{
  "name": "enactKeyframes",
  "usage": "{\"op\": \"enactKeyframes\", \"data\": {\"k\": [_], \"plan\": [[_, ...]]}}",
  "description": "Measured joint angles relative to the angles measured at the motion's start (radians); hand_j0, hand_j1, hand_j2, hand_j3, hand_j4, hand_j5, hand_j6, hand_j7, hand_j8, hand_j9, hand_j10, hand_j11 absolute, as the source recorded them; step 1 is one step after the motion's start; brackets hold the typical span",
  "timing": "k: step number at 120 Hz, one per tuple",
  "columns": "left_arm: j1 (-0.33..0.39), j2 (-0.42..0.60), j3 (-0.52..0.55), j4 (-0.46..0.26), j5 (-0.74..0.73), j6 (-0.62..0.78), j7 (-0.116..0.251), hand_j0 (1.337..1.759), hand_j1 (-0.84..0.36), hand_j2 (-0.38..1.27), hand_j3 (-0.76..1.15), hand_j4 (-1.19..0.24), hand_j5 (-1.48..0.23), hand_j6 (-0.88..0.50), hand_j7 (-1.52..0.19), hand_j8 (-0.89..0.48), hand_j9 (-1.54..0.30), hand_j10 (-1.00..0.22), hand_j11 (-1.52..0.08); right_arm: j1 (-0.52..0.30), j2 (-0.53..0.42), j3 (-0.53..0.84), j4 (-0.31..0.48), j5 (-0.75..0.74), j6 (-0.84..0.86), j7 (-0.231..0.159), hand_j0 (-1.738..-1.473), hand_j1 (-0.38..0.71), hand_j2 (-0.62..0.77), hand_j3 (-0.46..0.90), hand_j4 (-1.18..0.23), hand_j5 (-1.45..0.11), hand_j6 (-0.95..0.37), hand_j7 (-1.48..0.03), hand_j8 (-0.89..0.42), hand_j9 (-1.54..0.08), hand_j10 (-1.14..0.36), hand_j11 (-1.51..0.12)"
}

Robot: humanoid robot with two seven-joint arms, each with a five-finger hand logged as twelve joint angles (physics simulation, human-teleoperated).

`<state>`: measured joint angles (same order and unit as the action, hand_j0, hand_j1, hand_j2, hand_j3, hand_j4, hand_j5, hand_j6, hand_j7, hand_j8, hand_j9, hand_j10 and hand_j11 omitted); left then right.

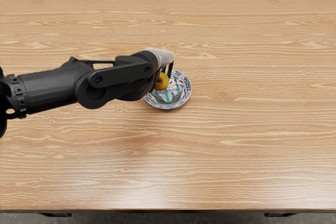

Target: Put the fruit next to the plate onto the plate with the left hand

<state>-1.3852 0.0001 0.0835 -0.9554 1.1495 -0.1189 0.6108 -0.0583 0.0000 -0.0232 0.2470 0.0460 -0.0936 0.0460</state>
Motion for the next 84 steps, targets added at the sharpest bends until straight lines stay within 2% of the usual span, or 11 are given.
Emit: {"op": "enactKeyframes", "data": {"k": [12, 17, 31, 47, 74, 84], "plan": [[0.004, 0.000, 0.007, 0.002, 0.000, 0.001, 0.000, 1.657, -0.30, 0.59, 0.00, -0.66, -0.93, -0.54, -0.92, -0.67, -0.93, -0.70, -0.93, 0.000, 0.000, 0.000, 0.000, 0.000, 0.000, 0.000, -1.658, -0.32, 0.00, 0.00, -0.02, -0.03, -0.02, -0.03, -0.02, -0.03, -0.02, -0.03], [0.011, 0.000, 0.008, 0.004, 0.001, 0.003, 0.000, 1.657, -0.29, 0.54, 0.00, -0.64, -0.89, -0.53, -0.89, -0.65, -0.89, -0.67, -0.89, 0.000, 0.000, 0.000, 0.000, 0.000, 0.000, 0.000, -1.658, -0.32, 0.00, 0.00, -0.02, -0.03, -0.02, -0.03, -0.02, -0.03, -0.02, -0.03], [0.014, 0.000, 0.008, 0.005, -0.003, 0.024, 0.000, 1.657, -0.11, 0.32, 0.00, -0.44, -0.61, -0.38, -0.60, -0.45, -0.61, -0.46, -0.61, 0.000, 0.000, 0.000, 0.000, 0.000, 0.000, 0.000, -1.658, -0.32, 0.00, 0.00, -0.02, -0.03, -0.02, -0.03, -0.02, -0.03, -0.02, -0.03], [0.012, 0.000, 0.006, 0.004, -0.013, 0.034, 0.000, 1.658, 0.07, 0.17, 0.00, -0.27, -0.36, -0.23, -0.36, -0.27, -0.36, -0.27, -0.36, 0.000, 0.000, -0.001, 0.000, 0.000, 0.000, 0.000, -1.658, -0.32, 0.00, 0.00, -0.02, -0.03, -0.02, -0.03, -0.02, -0.03, -0.02, -0.03], [0.013, 0.000, -0.002, -0.007, -0.021, 0.036, 0.000, 1.658, 0.25, 0.06, 0.00, -0.09, -0.12, -0.08, -0.12, -0.09, -0.12, -0.09, -0.12, 0.000, 0.000, -0.001, 0.000, 0.000, 0.000, 0.000, -1.658, -0.32, 0.00, 0.00, -0.02, -0.03, -0.02, -0.03, -0.02, -0.03, -0.02, -0.03], [0.006, 0.008, -0.005, -0.013, -0.089, 0.032, 0.000, 1.658, 0.29, 0.04, 0.00, -0.06, -0.08, -0.06, -0.08, -0.06, -0.08, -0.06, -0.08, 0.000, 0.000, -0.001, 0.000, 0.000, 0.000, 0.000, -1.658, -0.32, 0.00, 0.00, -0.02, -0.03, -0.02, -0.03, -0.02, -0.03, -0.02, -0.03]]}}
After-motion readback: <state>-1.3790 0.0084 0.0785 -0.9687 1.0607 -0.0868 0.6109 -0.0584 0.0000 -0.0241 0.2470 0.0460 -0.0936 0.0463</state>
